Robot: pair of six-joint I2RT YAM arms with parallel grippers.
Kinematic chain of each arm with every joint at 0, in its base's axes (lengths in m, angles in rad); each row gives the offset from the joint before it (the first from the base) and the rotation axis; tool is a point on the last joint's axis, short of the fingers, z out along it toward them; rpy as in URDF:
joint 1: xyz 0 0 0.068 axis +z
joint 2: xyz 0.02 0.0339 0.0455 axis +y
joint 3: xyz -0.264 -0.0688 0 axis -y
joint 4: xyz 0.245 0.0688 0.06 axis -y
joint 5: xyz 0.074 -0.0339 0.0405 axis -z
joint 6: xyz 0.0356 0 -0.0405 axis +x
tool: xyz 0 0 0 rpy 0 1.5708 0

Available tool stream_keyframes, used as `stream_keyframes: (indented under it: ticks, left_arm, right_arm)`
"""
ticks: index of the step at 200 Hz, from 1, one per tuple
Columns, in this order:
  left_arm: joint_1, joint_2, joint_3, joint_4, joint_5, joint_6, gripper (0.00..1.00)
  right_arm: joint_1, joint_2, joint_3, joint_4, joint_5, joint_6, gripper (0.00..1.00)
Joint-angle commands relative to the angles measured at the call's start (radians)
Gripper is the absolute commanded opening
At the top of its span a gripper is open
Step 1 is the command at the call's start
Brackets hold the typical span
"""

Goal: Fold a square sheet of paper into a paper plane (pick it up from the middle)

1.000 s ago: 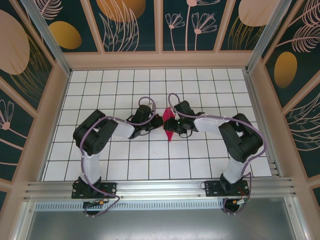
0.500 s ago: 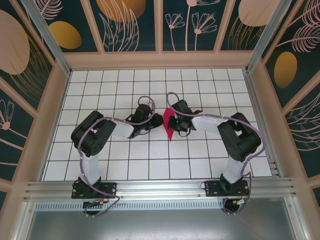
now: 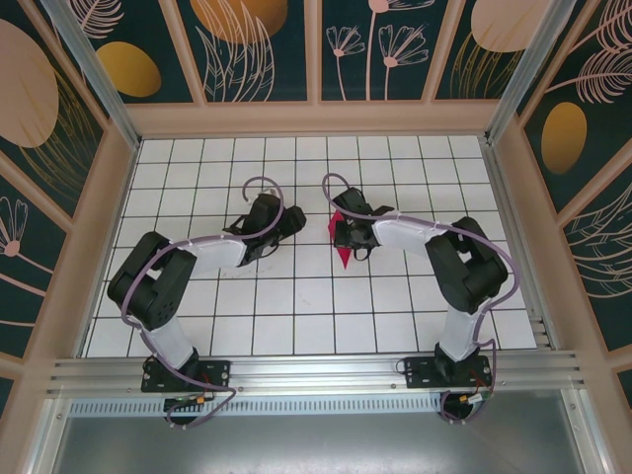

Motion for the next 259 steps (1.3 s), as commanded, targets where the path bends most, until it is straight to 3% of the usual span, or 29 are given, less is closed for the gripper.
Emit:
stream_keyframes:
  ticks: [1,34,67,130,169,259]
  left_arm:
    - [0.003,-0.016,-0.022,-0.085,-0.091,-0.004,0.71]
    - [0.003,-0.015,-0.022,-0.088,-0.094,-0.003,0.78]
    - [0.003,-0.011,-0.020,-0.092,-0.098,-0.001,0.82]
    - [0.010,-0.048,-0.022,-0.139,-0.157,0.007,0.98]
    - [0.030,-0.085,-0.024,-0.183,-0.203,0.018,0.99]
    - [0.047,-0.121,-0.055,-0.206,-0.236,0.021,0.98]
  right_arm:
    - [0.008,0.039,0.038,-0.058,0.026,-0.027,0.11]
    - [0.011,0.056,0.054,-0.050,0.010,-0.014,0.20]
    - [0.012,0.068,0.054,-0.044,0.013,0.012,0.21]
    - [0.015,0.119,0.095,-0.068,0.064,0.013,0.08]
    - [-0.002,0.144,0.259,-0.086,0.114,-0.057,0.08]
    - [-0.041,0.418,0.611,-0.143,0.096,-0.162,0.08]
